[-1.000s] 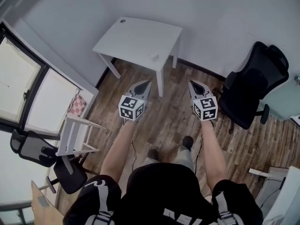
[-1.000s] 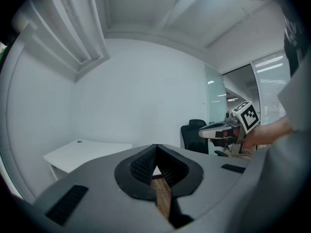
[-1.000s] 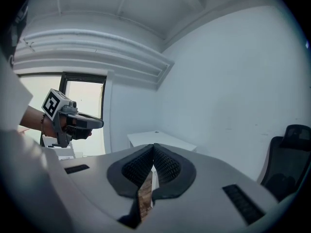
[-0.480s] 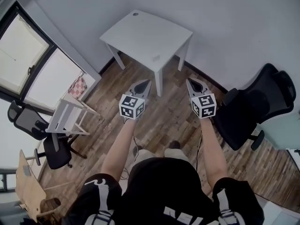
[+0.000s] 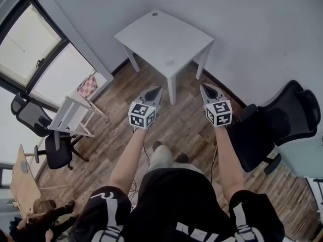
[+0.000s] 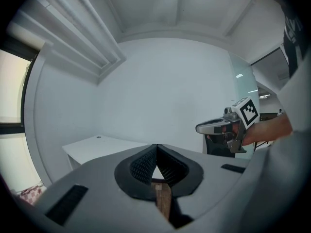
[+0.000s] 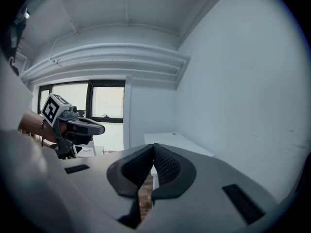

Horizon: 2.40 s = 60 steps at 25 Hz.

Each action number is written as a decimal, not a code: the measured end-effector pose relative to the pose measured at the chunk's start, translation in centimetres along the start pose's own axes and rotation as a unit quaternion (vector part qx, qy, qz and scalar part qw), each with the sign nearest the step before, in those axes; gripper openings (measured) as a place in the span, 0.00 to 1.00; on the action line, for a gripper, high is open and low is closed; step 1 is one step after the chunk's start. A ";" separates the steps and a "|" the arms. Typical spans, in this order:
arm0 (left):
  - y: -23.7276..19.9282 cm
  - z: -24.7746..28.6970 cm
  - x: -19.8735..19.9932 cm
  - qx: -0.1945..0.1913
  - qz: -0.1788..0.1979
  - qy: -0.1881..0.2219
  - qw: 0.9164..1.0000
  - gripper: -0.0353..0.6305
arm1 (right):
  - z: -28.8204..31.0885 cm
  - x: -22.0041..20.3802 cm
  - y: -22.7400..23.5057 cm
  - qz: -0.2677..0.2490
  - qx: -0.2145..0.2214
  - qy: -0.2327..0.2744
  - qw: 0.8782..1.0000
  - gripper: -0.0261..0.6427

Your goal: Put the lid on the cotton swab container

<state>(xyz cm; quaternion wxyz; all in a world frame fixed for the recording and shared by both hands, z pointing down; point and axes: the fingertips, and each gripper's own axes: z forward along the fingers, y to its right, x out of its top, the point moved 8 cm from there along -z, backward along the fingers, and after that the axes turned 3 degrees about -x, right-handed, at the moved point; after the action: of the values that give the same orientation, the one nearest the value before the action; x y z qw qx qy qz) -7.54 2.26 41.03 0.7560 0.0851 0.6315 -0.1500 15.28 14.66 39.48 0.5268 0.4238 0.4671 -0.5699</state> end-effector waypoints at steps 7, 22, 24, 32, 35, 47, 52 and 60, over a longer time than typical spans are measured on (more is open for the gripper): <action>-0.9 1.7 -0.2 0.012 -0.002 0.000 1.000 0.09 | 1.9 0.3 1.4 -0.002 0.013 0.007 1.000 0.06; -7.3 9.6 -1.1 0.042 -0.006 -0.010 0.999 0.09 | 12.5 0.8 7.3 -0.024 0.051 -0.010 0.998 0.06; -8.3 10.8 -0.8 0.041 0.006 -0.012 0.999 0.09 | 14.4 1.2 8.3 -0.025 0.058 -0.012 0.998 0.06; -12.6 14.3 -0.9 0.048 -0.011 -0.017 0.999 0.09 | 22.0 2.3 10.2 -0.028 0.092 -0.022 0.995 0.06; -14.2 15.2 -1.7 0.053 -0.019 -0.022 0.998 0.09 | 24.6 1.9 10.3 -0.027 0.106 -0.026 0.994 0.06; -18.2 20.1 -5.2 0.062 -0.038 -0.039 0.997 0.09 | 31.7 0.4 12.7 -0.037 0.143 -0.039 0.988 0.06; -19.4 22.5 -6.3 0.061 -0.038 -0.045 0.996 0.09 | 34.5 -0.2 13.9 -0.044 0.162 -0.037 0.985 0.06; -21.4 25.6 -9.3 0.074 -0.051 -0.069 0.994 0.26 | 39.4 -2.0 14.3 -0.057 0.237 -0.044 0.969 0.06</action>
<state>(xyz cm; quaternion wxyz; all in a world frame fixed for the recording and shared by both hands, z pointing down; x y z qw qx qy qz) 7.59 -24.86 56.29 0.7806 0.0974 0.5687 -0.2403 30.06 -23.60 48.30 0.3978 0.4838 0.3180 -0.7117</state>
